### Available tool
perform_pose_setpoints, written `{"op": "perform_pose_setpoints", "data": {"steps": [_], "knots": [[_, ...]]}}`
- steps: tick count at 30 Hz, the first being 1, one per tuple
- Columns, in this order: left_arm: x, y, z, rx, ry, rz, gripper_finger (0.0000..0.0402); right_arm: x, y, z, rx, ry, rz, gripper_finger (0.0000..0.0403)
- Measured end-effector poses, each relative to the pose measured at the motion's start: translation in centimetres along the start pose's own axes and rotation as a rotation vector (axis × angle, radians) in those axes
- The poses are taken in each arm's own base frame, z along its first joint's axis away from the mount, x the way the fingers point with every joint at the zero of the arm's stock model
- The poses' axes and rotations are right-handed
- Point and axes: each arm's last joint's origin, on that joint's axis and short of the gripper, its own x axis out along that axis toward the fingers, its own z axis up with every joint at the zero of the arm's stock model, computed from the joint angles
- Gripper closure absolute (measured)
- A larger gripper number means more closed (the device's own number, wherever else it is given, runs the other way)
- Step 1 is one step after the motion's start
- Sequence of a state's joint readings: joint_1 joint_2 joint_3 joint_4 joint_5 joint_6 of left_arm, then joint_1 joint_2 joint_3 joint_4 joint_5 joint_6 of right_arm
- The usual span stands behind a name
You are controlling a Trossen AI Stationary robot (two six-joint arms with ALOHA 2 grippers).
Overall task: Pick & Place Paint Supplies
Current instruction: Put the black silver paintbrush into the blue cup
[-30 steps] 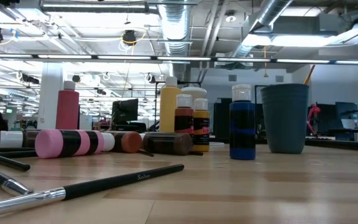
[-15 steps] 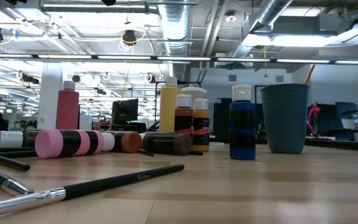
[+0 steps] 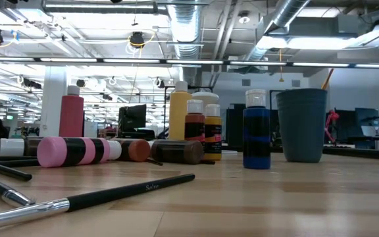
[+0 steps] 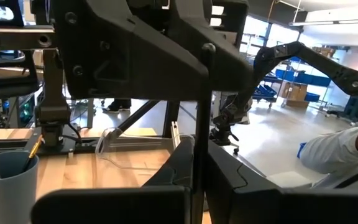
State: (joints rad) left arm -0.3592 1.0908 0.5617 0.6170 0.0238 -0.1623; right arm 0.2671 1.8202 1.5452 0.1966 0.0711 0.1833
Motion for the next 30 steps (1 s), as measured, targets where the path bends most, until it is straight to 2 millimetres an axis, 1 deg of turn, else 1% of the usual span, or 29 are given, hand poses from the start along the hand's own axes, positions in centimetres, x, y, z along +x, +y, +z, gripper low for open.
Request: {"op": "perform_pose_setpoints", "data": {"steps": [4,12,14,18,23,27,30], "knots": [[0.0,0.0,0.0,0.0,0.0,0.0,0.04,0.01,-0.12,0.02,0.0,0.0,-0.003,0.0351],[0.0,0.0,-0.01,0.0,0.0,0.0,0.0399,0.01,-0.14,0.02,-0.017,0.0,-0.003,0.0354],[0.0,0.0,-0.01,0.0,0.0,0.0,0.0399,0.02,-0.32,0.05,-0.017,-0.001,-0.007,0.0363],[-0.01,0.0,0.0,0.001,0.0,0.0,0.0399,0.02,-0.32,0.04,-0.03,0.001,-0.007,0.0394],[-0.02,0.01,-0.05,0.004,0.003,0.001,0.0395,0.02,-0.35,-0.03,-0.032,0.009,-0.013,0.0396],[-0.03,0.02,-0.08,0.004,0.003,0.005,0.0382,-0.03,-0.28,-0.14,-0.031,0.022,-0.035,0.0398],[-0.04,0.06,0.03,0.005,-0.01,0.022,0.0356,-0.07,0.04,-0.75,-0.039,0.067,-0.077,0.04]]}}
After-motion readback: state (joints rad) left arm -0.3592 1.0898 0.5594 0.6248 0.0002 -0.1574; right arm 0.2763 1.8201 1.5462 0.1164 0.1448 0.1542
